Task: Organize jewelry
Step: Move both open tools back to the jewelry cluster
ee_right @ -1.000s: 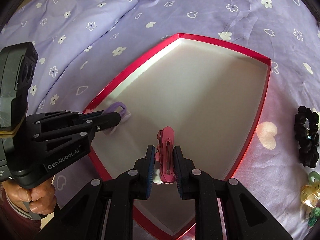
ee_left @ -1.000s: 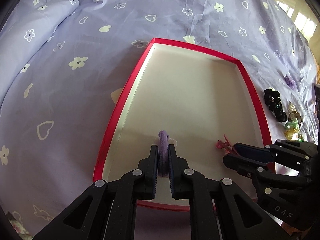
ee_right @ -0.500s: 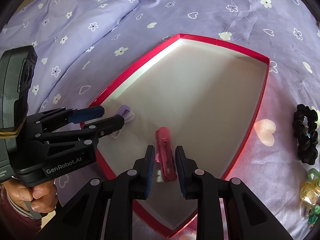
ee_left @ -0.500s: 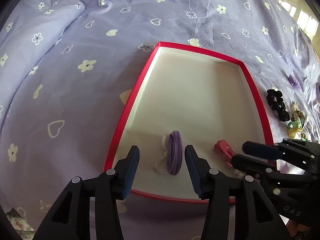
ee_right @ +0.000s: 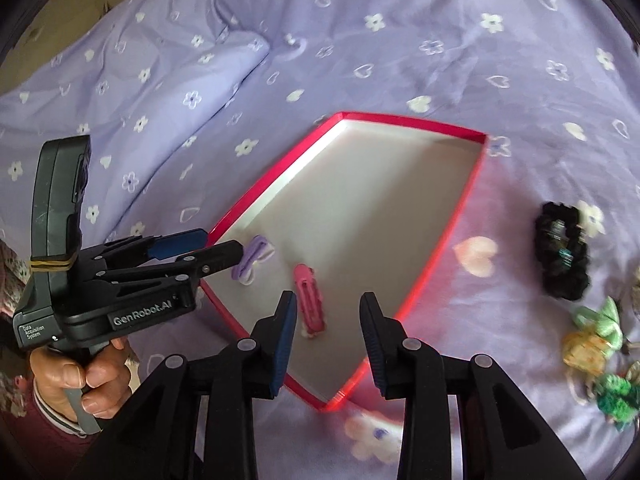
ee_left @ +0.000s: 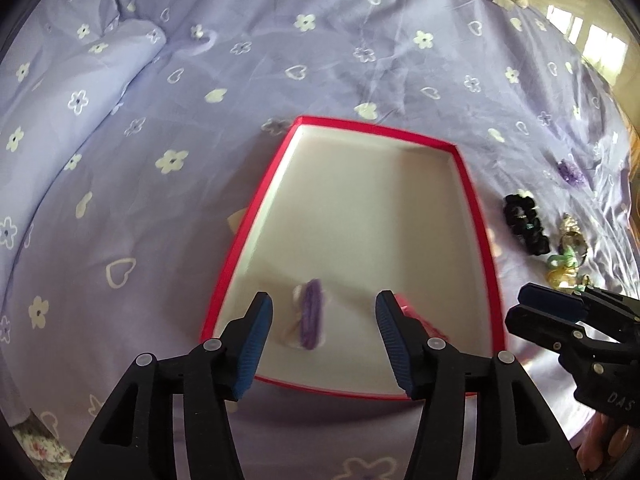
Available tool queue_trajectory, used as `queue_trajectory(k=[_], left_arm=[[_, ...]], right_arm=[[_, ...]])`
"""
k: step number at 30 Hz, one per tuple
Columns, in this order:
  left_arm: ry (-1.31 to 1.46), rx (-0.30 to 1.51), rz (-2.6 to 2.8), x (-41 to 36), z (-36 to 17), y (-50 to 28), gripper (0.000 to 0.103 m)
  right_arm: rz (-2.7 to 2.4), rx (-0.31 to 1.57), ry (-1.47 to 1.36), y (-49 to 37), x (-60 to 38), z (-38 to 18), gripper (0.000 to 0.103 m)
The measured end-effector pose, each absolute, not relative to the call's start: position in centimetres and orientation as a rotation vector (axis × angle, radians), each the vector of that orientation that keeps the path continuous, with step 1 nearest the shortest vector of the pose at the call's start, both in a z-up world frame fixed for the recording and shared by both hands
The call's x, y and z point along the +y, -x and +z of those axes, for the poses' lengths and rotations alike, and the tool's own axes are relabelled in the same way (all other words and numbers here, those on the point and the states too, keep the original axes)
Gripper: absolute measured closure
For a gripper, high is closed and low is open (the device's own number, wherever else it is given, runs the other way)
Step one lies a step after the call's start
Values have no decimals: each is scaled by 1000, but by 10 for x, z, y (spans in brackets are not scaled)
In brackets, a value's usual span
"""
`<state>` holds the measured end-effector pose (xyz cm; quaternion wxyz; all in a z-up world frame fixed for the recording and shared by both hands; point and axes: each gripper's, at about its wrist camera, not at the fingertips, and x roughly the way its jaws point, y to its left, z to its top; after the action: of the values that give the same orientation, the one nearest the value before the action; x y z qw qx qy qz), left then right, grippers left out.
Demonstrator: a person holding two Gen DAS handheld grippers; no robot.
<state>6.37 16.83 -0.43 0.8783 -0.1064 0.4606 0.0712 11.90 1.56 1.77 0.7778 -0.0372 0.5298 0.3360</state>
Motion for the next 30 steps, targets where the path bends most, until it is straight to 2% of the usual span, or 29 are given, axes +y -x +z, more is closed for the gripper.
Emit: queue_trajectory(k=[16,30], left_arm=[[161,965,16,106,12,-79,47],[117,974,-82,54,13,-120,44]], right_arm=[[443,1082,-65,-129,-122,36,66],[327,1046,-115,-143,-188,38,66]])
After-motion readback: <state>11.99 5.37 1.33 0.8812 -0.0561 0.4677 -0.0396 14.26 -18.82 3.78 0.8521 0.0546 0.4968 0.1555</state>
